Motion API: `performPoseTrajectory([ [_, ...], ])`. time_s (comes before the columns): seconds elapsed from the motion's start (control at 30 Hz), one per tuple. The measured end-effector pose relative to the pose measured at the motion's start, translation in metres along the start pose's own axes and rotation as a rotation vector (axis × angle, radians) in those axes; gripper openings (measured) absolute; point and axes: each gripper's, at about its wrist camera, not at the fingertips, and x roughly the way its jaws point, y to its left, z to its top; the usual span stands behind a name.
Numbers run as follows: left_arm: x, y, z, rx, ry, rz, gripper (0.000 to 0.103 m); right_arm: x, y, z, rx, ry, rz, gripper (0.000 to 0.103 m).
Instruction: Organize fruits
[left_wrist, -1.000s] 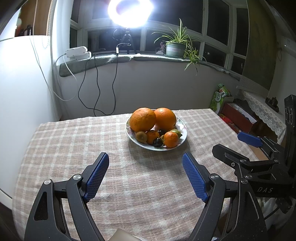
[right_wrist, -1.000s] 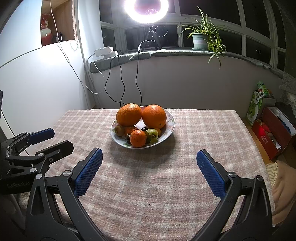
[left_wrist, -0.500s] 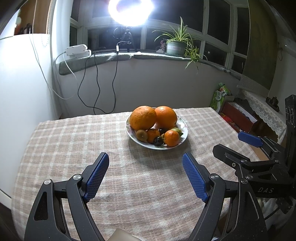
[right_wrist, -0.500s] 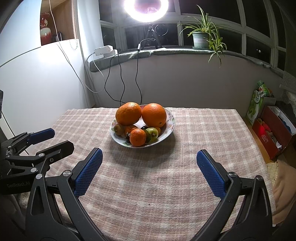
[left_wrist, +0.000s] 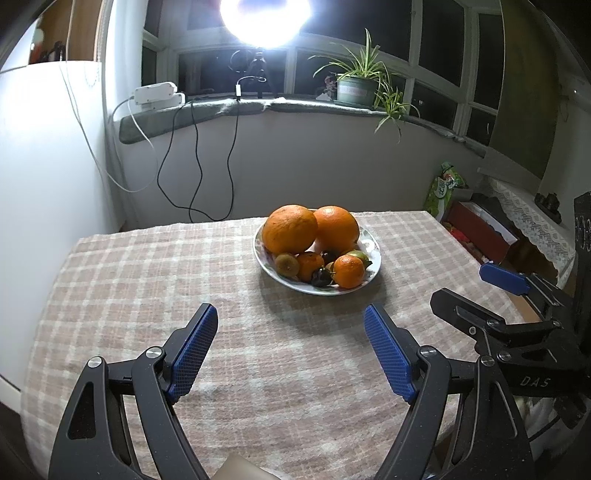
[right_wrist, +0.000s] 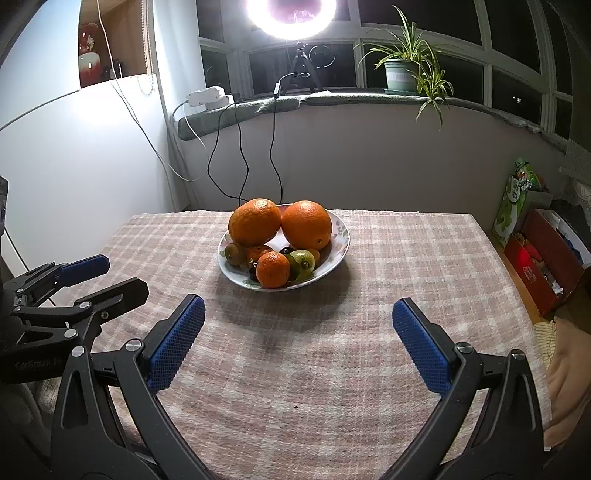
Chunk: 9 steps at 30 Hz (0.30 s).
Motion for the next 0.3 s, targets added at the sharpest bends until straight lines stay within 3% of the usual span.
performPoseTrajectory([
  [0.3,0.0029,0.0006,-0.0011,0.002,-0.007,0.001,0.082,0.0066,-0.0045,0.0006,0.004,0.011,-0.001,0.103],
])
